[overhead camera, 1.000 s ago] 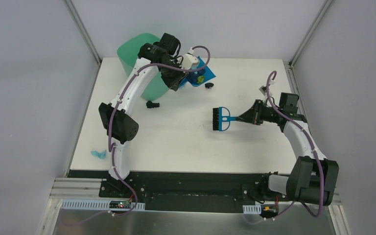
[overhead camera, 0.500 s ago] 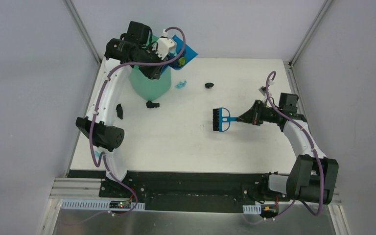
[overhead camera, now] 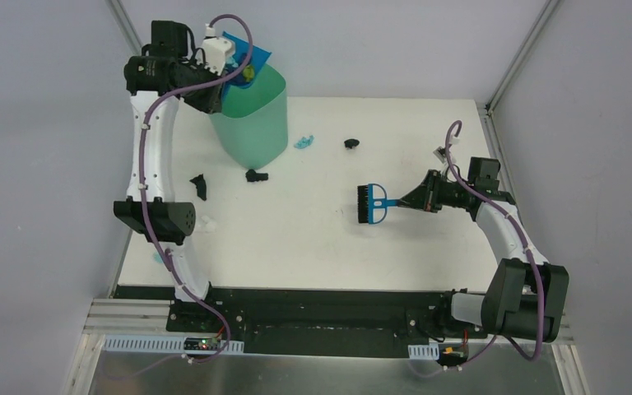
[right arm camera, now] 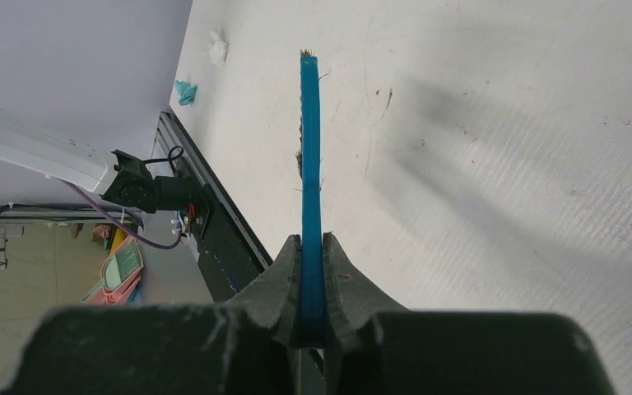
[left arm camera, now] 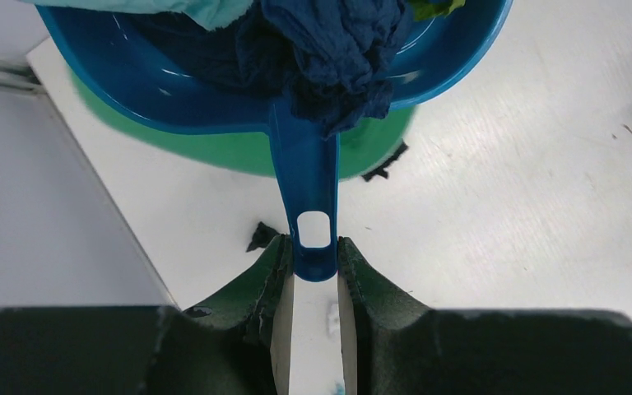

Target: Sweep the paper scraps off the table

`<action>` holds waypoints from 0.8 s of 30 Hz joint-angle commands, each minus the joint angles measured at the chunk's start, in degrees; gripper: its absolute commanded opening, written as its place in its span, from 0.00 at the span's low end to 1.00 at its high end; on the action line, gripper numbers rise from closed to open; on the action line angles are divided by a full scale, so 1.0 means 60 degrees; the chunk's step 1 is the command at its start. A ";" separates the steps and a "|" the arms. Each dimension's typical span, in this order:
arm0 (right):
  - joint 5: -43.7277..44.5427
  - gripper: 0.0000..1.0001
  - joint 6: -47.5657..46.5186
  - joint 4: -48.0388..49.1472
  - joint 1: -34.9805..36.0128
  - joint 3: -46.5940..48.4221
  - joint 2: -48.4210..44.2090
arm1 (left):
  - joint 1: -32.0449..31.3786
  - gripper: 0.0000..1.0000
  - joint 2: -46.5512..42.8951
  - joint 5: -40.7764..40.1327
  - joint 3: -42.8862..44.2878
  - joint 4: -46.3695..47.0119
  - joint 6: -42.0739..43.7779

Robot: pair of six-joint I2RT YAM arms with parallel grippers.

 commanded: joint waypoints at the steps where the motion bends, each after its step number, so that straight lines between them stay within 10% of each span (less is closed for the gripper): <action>1: -0.0199 0.00 -0.0387 -0.0029 -0.0062 0.0286 0.0028 | 0.0752 0.04 0.0555 0.0241 0.1050 -0.0359 0.0091; 24: -0.0127 0.00 -0.1048 -0.0541 -0.0062 0.0476 0.0119 | 0.1541 0.04 0.1319 -0.2835 0.1054 0.0213 0.3104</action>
